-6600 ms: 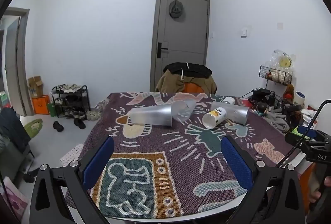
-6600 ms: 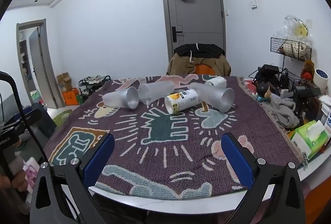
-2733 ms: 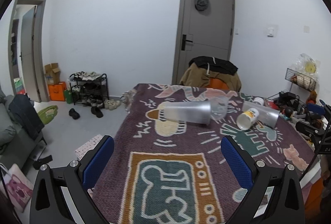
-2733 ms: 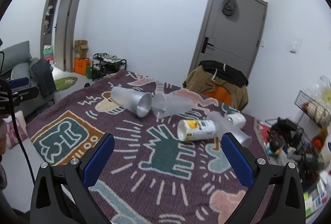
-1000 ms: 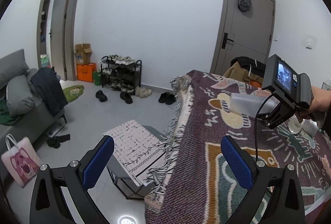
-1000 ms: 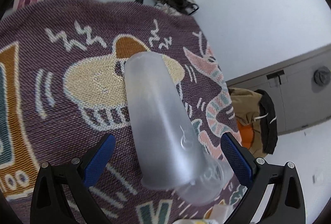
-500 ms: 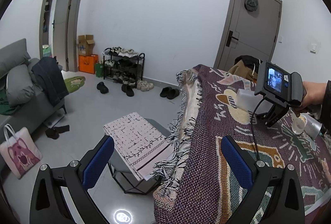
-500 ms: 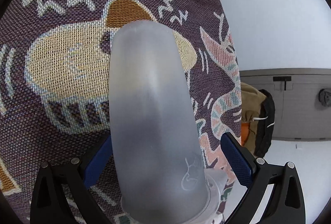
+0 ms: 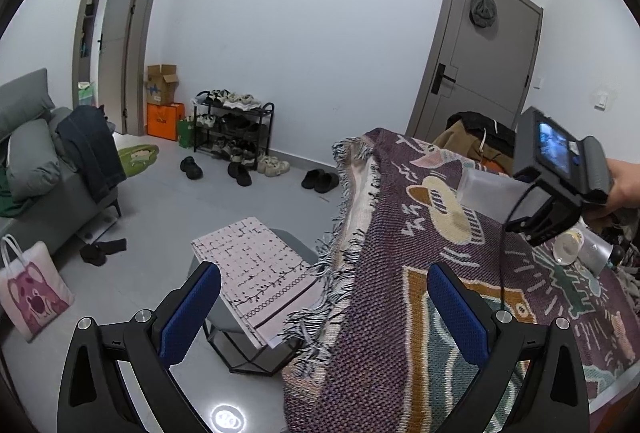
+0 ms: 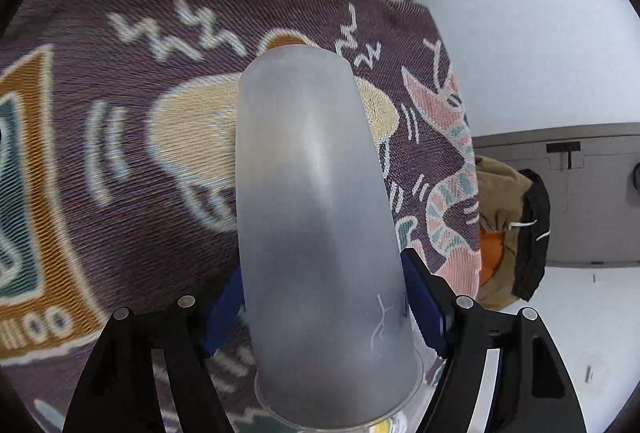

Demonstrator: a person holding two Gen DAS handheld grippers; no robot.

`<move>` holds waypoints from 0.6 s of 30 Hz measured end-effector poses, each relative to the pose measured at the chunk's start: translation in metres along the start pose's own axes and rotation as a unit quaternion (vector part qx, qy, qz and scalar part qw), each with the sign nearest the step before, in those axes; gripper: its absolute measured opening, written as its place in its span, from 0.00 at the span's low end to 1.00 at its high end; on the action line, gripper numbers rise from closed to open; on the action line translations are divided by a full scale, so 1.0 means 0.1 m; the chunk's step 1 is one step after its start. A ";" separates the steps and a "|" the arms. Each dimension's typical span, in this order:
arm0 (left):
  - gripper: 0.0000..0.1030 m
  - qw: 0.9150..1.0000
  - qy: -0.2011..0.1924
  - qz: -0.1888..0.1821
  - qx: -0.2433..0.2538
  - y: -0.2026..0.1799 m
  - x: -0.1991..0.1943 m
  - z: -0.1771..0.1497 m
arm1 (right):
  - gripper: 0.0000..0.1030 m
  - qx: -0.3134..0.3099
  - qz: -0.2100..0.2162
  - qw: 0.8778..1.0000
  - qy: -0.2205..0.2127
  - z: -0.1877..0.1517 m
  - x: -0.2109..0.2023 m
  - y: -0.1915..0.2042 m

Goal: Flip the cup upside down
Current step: 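Lift the frosted cup with the right gripper and rotate it rim-down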

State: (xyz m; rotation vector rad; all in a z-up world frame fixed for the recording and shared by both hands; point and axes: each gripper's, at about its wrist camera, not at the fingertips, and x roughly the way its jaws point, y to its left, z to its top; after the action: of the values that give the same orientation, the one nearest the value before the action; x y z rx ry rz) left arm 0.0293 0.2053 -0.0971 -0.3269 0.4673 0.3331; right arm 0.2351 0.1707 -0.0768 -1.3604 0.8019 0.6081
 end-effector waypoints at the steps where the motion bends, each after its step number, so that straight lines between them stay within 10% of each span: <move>1: 1.00 1.000 -0.001 -0.002 0.001 -0.02 0.00 0.01 | 0.73 0.003 0.001 1.000 -0.005 -0.04 -0.08 0.01; 18: 1.00 0.996 0.003 -0.070 0.049 -0.73 -0.20 0.07 | 0.73 0.190 0.044 0.980 -0.050 -0.94 -1.18 -0.03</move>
State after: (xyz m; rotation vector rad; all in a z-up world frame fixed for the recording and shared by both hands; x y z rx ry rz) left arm 0.0430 0.1384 -0.0647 -0.2638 0.4628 0.1722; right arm 0.1531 0.0858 0.0166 -0.9426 0.8506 0.5537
